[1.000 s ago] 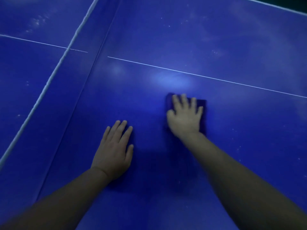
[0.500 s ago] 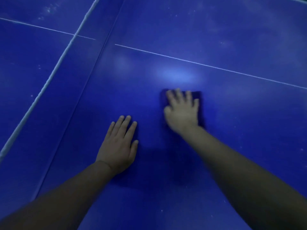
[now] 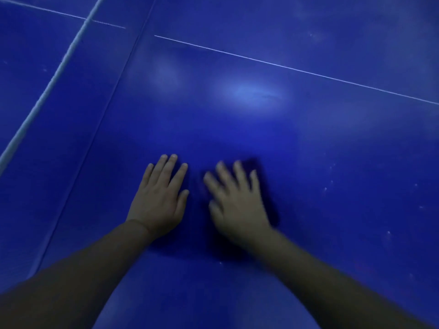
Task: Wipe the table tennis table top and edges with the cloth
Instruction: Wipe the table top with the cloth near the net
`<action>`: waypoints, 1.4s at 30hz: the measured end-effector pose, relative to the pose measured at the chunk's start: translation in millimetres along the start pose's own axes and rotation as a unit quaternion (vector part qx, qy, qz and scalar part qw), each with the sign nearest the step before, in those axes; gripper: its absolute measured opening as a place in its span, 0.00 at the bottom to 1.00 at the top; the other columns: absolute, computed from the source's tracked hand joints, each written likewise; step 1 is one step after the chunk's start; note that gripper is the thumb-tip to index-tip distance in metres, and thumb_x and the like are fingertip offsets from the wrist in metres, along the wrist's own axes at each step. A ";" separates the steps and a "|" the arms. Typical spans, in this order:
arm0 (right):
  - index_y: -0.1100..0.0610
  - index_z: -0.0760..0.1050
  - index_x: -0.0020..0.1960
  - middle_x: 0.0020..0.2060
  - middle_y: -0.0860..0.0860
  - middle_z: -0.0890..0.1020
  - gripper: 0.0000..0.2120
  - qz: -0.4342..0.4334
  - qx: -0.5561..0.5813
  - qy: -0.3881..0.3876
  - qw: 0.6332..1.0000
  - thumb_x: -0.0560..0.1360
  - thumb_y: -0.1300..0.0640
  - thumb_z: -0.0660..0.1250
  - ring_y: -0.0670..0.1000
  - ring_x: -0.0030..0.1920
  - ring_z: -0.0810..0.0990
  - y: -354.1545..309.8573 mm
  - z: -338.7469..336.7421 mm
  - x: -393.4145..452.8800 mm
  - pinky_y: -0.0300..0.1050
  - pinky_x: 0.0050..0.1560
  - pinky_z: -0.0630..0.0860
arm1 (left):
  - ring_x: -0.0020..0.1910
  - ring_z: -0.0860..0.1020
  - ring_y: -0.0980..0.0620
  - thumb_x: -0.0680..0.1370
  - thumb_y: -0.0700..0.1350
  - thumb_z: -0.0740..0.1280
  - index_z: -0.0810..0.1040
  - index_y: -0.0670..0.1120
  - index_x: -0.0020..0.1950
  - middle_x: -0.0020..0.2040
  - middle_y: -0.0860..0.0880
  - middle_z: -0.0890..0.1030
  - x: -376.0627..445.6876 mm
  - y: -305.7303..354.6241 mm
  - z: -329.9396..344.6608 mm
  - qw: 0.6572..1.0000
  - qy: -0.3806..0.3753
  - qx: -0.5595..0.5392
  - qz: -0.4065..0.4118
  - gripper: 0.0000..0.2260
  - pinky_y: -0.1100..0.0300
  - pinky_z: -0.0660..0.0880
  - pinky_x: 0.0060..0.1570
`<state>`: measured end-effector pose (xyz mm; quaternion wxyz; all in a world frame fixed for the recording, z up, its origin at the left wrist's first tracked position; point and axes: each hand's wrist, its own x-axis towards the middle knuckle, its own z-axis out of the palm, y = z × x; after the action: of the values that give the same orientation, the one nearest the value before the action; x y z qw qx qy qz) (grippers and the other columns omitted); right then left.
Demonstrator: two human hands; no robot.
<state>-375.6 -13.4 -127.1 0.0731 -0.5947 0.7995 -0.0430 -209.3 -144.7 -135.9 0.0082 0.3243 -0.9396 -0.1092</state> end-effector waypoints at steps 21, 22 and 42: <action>0.43 0.58 0.79 0.80 0.47 0.59 0.29 0.072 -0.002 -0.021 0.997 0.79 0.37 0.49 0.59 0.79 0.54 11.8 -0.2 -76.5 0.66 0.76 0.51 | 0.79 0.55 0.41 0.81 0.56 0.51 0.65 0.49 0.77 0.78 0.40 0.61 -117.0 -2.1 -0.9 0.999 -0.035 0.008 0.020 0.26 0.43 0.50 0.75; 0.43 0.56 0.80 0.80 0.47 0.56 0.30 0.152 0.020 -0.018 0.988 0.79 0.37 0.47 0.59 0.80 0.50 -1.1 1.2 -59.6 0.65 0.76 0.46 | 0.79 0.55 0.41 0.81 0.56 0.51 0.65 0.49 0.77 0.78 0.40 0.61 -122.2 -3.6 -1.5 0.999 -0.036 0.010 0.022 0.26 0.43 0.50 0.75; 0.40 0.58 0.79 0.81 0.46 0.55 0.28 0.087 0.020 -0.037 0.995 0.80 0.38 0.54 0.58 0.80 0.53 -154.8 32.0 -250.6 0.64 0.75 0.52 | 0.79 0.54 0.39 0.80 0.56 0.52 0.66 0.52 0.77 0.79 0.42 0.60 -199.7 -0.1 7.3 0.999 -0.040 -0.014 0.030 0.25 0.35 0.52 0.74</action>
<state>-153.3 182.3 -118.1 0.1180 -0.5227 0.8438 -0.0301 -52.3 -21.3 -132.0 -0.0213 0.2910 -0.9470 -0.1344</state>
